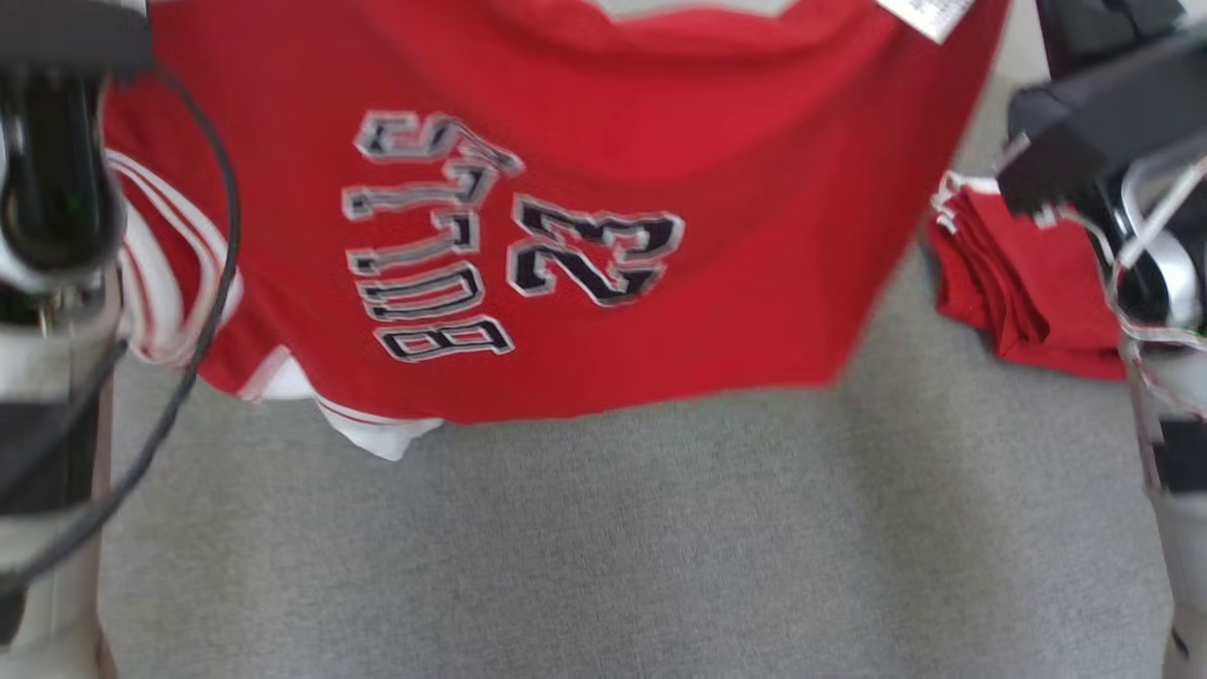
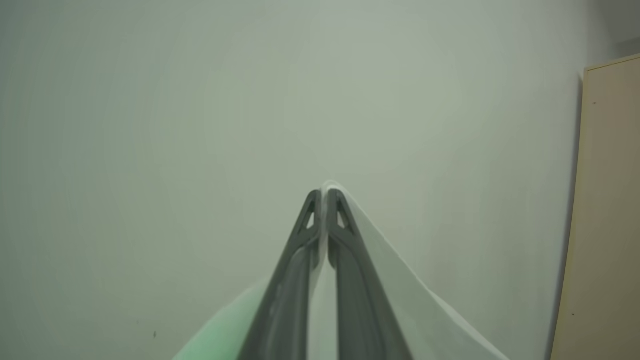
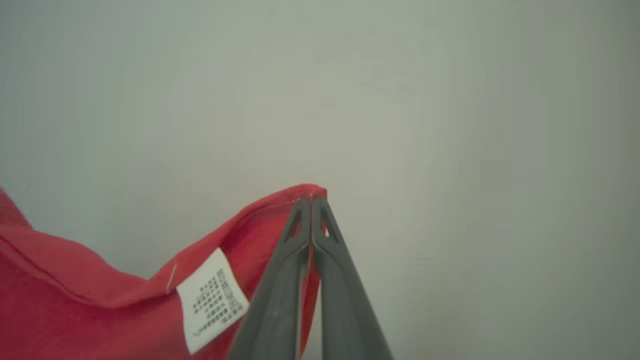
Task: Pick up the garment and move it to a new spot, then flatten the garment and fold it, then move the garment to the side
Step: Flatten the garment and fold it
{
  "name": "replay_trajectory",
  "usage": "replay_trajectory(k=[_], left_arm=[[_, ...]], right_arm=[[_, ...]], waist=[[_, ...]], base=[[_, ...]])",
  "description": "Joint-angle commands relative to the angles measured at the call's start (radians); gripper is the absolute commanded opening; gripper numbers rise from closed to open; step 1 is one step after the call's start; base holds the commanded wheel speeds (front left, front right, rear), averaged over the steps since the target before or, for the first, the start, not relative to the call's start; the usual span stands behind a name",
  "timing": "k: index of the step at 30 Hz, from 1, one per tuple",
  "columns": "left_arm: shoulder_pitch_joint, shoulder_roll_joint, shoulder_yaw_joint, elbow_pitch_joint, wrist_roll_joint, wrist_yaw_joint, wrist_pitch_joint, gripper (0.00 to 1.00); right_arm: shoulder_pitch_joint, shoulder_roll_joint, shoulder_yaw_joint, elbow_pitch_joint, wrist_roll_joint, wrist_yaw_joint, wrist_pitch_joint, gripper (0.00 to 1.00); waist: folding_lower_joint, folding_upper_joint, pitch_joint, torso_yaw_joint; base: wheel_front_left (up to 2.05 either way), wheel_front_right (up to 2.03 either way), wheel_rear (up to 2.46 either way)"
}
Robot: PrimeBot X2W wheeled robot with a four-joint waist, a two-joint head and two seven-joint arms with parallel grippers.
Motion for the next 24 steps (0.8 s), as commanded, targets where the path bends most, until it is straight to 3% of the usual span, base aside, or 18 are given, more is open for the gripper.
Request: replay_trajectory(k=[1, 4, 9, 13, 15, 20, 24], left_arm=[[-0.068, -0.003, -0.015, 0.042, 0.045, 0.007, -0.016, 0.0], [-0.18, -0.001, -0.048, 0.116, 0.111, 0.0, -0.054, 0.0], [-0.419, -0.008, -0.108, 0.171, 0.221, -0.096, -0.181, 0.0], [-0.589, -0.035, -0.126, 0.126, 0.299, -0.158, -0.218, 0.0], [-0.658, -0.05, -0.114, 0.037, 0.347, -0.181, -0.221, 0.0], [-0.642, -0.059, -0.105, -0.133, 0.422, -0.201, -0.219, 0.0], [-0.453, 0.009, -0.155, -0.214, 0.425, -0.201, -0.22, 0.0]], right_arm=[[-0.059, 0.017, 0.018, 0.046, 0.011, 0.001, -0.017, 0.0], [-0.149, 0.045, 0.04, 0.138, 0.0, 0.001, -0.053, 0.0], [-0.329, 0.099, 0.018, 0.287, -0.123, 0.001, -0.183, 0.0], [-0.446, 0.158, -0.079, 0.358, -0.236, 0.001, -0.318, 0.0], [-0.491, 0.179, -0.13, 0.369, -0.295, 0.001, -0.379, 0.0], [-0.515, 0.187, -0.185, 0.388, -0.393, 0.001, -0.469, 0.0], [-0.442, 0.197, -0.177, 0.436, -0.454, 0.001, -0.511, 0.0]], waist=[[0.0, -0.0001, 0.142, 0.008], [0.0, -0.0001, 0.228, 0.003], [0.0, -0.0001, 0.327, -0.023], [0.0, -0.0001, 0.364, -0.034], [0.0, -0.0001, 0.377, -0.039], [0.0, -0.0001, 0.407, -0.038], [0.0, -0.0001, 0.436, -0.04]], base=[[0.0, 0.0, 0.0], [0.0, 0.0, 0.0], [0.0, 0.0, 0.0], [0.0, 0.0, 0.0], [0.0, 0.0, 0.0], [0.0, 0.0, 0.0], [0.0, 0.0, 0.0]])
